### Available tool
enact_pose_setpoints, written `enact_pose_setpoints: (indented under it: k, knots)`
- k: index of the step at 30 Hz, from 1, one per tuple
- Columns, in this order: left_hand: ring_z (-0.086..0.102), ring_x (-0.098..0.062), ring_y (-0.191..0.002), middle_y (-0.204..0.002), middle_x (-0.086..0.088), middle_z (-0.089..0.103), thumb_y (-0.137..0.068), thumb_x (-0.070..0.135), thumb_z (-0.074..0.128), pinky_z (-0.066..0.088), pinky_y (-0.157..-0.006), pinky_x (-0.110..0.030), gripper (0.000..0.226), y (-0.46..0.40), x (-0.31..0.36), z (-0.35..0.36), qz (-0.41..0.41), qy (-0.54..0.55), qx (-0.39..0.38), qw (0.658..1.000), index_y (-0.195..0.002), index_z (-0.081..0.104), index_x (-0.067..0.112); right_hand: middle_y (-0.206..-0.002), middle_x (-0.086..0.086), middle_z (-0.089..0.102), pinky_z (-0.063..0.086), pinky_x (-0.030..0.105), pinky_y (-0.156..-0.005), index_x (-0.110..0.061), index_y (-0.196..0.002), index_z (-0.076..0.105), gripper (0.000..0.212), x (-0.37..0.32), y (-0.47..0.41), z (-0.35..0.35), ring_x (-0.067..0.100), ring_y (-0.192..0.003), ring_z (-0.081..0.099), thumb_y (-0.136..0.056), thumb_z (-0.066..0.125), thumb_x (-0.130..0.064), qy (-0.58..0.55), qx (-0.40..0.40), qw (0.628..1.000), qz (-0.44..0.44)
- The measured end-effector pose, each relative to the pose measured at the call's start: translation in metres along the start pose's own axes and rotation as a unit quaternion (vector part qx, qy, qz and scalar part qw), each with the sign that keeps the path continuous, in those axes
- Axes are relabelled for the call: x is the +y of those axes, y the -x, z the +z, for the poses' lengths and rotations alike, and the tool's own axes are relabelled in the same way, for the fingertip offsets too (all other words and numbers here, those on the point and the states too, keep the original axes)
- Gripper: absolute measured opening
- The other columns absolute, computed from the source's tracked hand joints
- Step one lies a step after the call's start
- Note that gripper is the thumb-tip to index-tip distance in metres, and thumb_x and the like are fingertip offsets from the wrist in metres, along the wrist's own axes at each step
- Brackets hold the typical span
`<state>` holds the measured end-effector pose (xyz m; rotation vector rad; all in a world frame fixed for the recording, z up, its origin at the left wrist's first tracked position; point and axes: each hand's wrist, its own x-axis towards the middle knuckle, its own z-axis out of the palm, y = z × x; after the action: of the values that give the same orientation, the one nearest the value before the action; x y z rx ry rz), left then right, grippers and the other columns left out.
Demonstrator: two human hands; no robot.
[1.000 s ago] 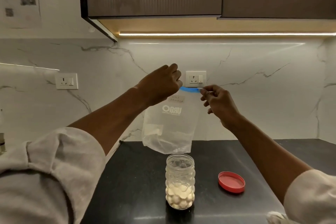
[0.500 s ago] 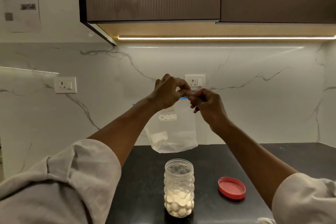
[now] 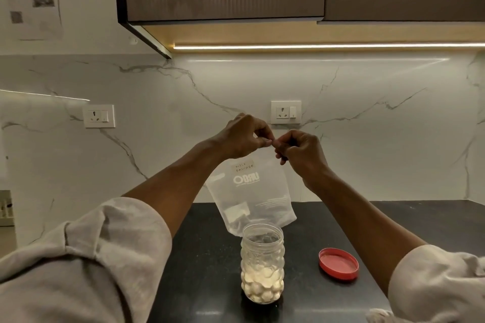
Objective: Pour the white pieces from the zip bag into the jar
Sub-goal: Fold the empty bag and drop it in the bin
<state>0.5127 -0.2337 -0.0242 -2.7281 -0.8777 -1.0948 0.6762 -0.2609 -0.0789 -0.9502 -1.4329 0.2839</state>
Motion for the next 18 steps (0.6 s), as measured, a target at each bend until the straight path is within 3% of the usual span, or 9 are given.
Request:
enact_pose_setpoints:
  k: [7,13,18]
  knots:
    - [0.064,-0.017,-0.092,-0.097,-0.006,0.070,-0.089,0.015,0.070,0.054,-0.087,-0.032,0.013,0.012,-0.009,-0.011,-0.008,-0.036,-0.019,0.999,-0.098,0.073,0.007,-0.071,0.006,0.065,0.052,0.018,-0.051,-0.010,-0.078,0.066,0.012,0.007,-0.004,-0.013,0.004,-0.056,0.060,-0.088,0.066,-0.003,-0.004,0.037,0.999,0.039]
    - [0.059,-0.012,-0.092,-0.097,0.000,0.070,-0.090,0.019,0.069,0.050,-0.087,-0.031,0.013,0.036,-0.044,-0.029,-0.058,-0.051,-0.016,0.997,-0.100,0.074,0.013,-0.073,0.005,0.064,0.051,0.019,-0.049,-0.012,-0.078,0.067,0.019,0.018,-0.003,-0.050,0.011,-0.061,0.060,-0.086,0.061,0.004,-0.005,0.078,0.995,0.067]
    - [0.040,-0.010,-0.092,-0.093,0.008,0.061,-0.093,0.022,0.065,0.034,-0.075,-0.024,0.010,0.040,-0.052,-0.025,-0.058,-0.068,0.028,0.996,-0.101,0.069,0.020,-0.070,0.003,0.066,0.048,0.023,-0.048,-0.015,-0.076,0.070,0.027,0.017,-0.007,-0.046,0.008,-0.058,0.059,-0.087,0.057,0.006,-0.025,0.111,0.990,0.079]
